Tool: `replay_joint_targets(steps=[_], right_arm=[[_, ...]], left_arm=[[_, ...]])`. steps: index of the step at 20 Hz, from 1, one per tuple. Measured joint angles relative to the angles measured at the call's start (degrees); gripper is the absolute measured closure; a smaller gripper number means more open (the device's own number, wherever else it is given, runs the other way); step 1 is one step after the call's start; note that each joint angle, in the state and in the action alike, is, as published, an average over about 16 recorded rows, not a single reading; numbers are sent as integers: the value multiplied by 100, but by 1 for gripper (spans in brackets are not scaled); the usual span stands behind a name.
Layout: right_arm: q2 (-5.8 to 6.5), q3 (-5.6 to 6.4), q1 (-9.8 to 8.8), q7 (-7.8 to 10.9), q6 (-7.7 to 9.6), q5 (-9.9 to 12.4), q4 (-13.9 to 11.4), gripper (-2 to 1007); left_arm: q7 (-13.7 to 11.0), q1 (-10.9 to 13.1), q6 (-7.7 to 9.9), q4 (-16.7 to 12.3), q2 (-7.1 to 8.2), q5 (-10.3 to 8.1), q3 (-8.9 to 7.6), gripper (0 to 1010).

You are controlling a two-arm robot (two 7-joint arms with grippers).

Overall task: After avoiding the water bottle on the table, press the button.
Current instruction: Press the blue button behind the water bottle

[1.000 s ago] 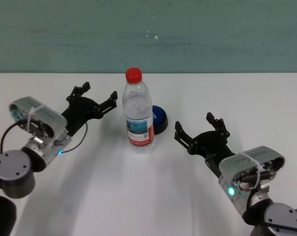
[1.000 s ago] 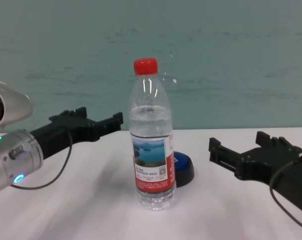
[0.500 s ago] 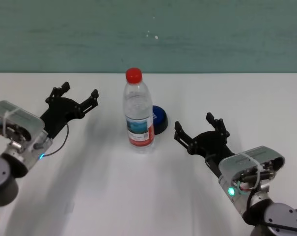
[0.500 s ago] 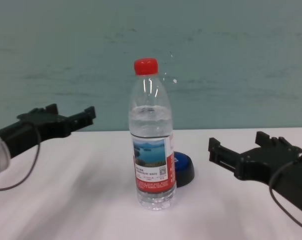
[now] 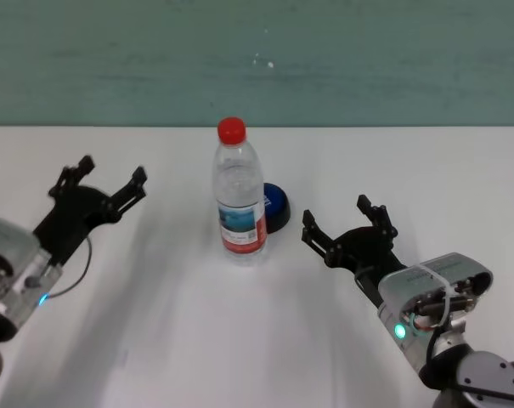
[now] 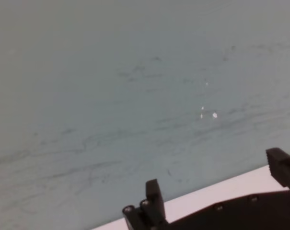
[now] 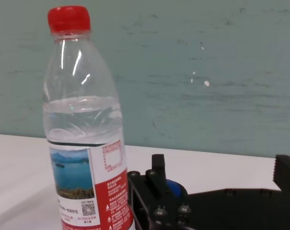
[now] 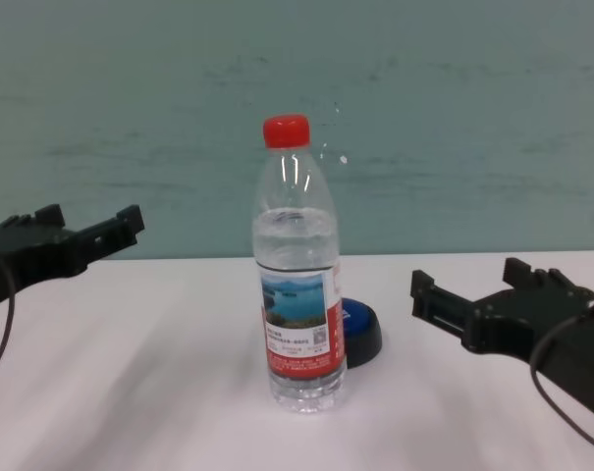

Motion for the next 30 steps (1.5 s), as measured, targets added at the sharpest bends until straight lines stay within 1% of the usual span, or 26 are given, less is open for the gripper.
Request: replay_joint_targets(steps=[7,10,13,20,25,30], right_arm=[[0,0,0,0,0,0,0,1],[0,0,0,0,0,0,0,1],[0,0,0,0,0,0,0,1],[0,0,0,0,0,0,0,1],[0,0,0,0,0,0,0,1],[0,0,0,0,0,0,0,1]], left_arm=[[-28,679,23,-711,91,-221,-162,0],[-48,914,19,-944,113,-300,-196,0],[-69,1101,11,-1123,129,-364,-205,0],[-98,1380,17,-1367,141,-461,-157,0],[-104,1503,59,-1464,143,-526,-105,0],[-107,1577,110,-1519,144,-584,-64,0]])
